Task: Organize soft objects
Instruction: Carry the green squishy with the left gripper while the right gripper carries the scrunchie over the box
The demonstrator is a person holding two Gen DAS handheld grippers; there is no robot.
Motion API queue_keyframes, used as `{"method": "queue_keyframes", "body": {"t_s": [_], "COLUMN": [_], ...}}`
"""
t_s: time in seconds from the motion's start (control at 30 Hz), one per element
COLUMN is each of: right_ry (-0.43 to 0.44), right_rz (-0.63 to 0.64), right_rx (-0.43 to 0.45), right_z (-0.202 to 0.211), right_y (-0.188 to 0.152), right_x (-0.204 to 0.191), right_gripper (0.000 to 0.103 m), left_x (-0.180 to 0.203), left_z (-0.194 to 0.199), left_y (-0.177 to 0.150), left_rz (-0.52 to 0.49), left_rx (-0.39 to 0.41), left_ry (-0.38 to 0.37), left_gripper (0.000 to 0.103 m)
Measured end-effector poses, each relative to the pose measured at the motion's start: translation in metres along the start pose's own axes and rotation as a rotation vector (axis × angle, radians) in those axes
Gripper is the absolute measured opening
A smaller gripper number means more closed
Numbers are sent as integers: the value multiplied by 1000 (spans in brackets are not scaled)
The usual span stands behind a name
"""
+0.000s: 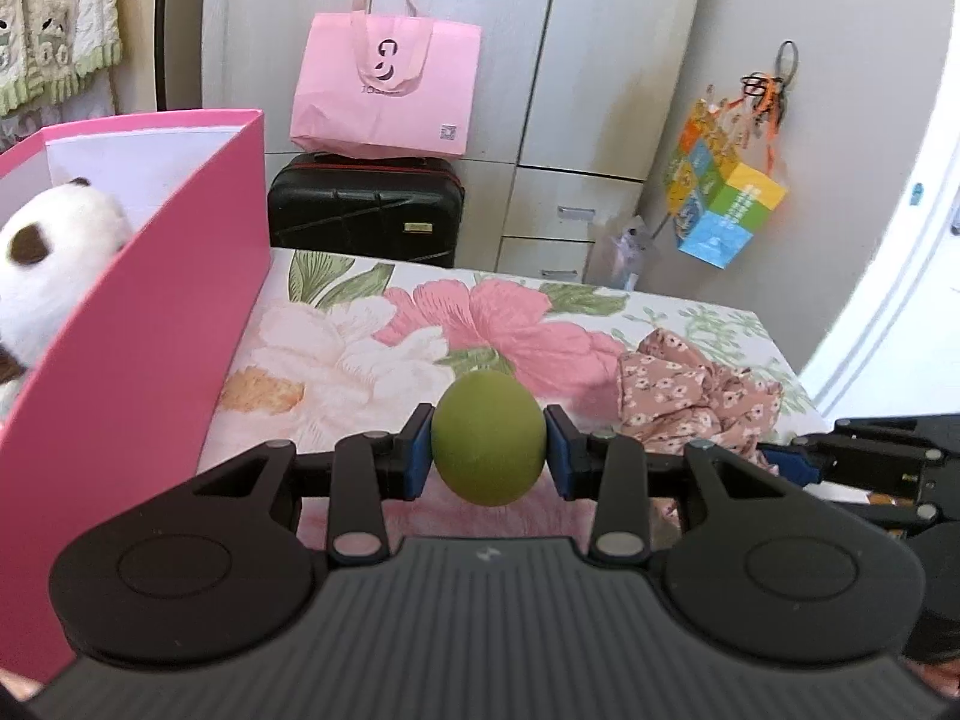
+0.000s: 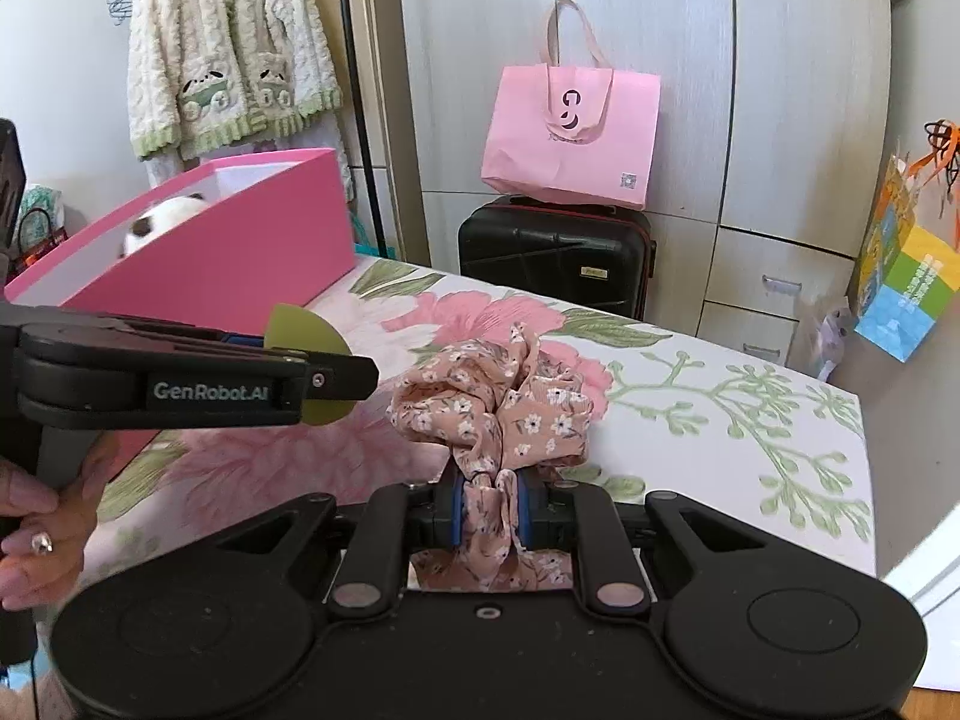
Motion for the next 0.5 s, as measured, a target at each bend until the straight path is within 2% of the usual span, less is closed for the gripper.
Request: {"method": "queue_keyframes", "body": {"t_s": [0.17,0.37,0.5], "right_ry": [1,8,40], "right_rz": [3,-56,-57], "right_rx": [0,-5,-10], "right_z": [24,46,62], "right_y": [-12,-29,-42], "right_x": [-14,-27,-40], "right_gripper": [20,22,22], "left_x": [-4,-6,-7], "left_z": [25,51,69], "left_y": [-15,-31,-46], "left_rz": [-27,-72,-117], "left_rx": [-4,-25,-36], "left_ry": [-39,-85,-119], "left_gripper": [37,37,37]}}
Point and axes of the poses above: each gripper's, at about its wrist camera, not at the fingertips, and z roughly against the way its jaws point, x to its right, y to its top, the point moved 1 cm from there along -z, roughly the way its jaws point, and after that the axes turned 3 degrees about -x, right-handed, at the moved point
